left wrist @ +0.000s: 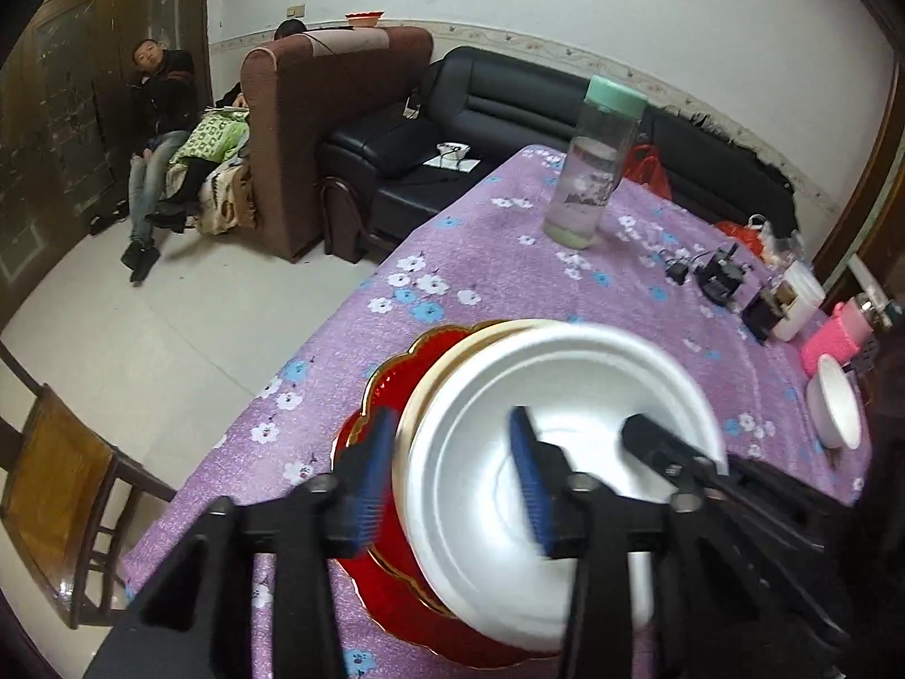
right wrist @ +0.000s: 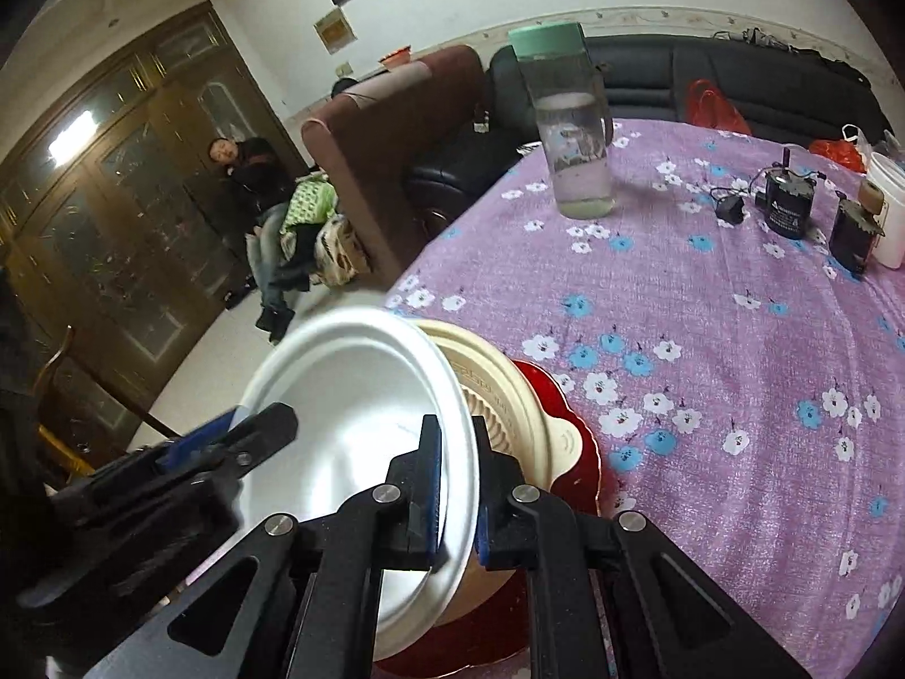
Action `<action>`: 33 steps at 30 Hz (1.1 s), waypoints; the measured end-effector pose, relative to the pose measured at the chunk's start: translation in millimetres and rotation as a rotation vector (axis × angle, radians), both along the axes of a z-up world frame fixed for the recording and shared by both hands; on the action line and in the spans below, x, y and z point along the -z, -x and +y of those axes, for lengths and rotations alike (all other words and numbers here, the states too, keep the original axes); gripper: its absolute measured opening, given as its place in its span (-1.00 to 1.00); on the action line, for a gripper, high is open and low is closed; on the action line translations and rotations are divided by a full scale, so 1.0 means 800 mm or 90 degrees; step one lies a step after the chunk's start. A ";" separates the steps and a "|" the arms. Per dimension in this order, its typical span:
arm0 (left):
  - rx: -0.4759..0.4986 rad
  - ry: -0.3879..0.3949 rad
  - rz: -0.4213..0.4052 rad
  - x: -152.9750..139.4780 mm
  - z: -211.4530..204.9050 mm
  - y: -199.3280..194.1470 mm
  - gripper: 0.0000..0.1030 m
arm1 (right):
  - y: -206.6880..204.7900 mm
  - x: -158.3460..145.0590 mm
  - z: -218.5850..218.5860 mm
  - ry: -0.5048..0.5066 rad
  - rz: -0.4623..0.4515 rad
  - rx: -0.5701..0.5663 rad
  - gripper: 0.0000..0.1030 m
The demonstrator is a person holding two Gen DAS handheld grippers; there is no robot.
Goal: Organize plates and bowls
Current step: 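Carry the white bowl and lower it into the cream bowl on the stack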
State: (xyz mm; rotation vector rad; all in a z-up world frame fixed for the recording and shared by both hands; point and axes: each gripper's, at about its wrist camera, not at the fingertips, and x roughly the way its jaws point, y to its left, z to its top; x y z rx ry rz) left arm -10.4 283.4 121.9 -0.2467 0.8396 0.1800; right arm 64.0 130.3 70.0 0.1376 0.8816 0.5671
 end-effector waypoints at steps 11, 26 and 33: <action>-0.021 0.016 -0.106 -0.047 0.005 0.060 0.17 | 0.012 -0.001 0.014 0.046 -0.070 -0.007 -0.10; -0.022 -0.064 -0.197 -0.075 -0.039 0.127 0.48 | 0.050 -0.050 -0.027 0.035 -0.183 0.053 0.21; -0.046 -0.172 -0.243 -0.072 -0.089 0.148 0.69 | 0.085 -0.051 -0.096 0.018 -0.196 0.114 0.33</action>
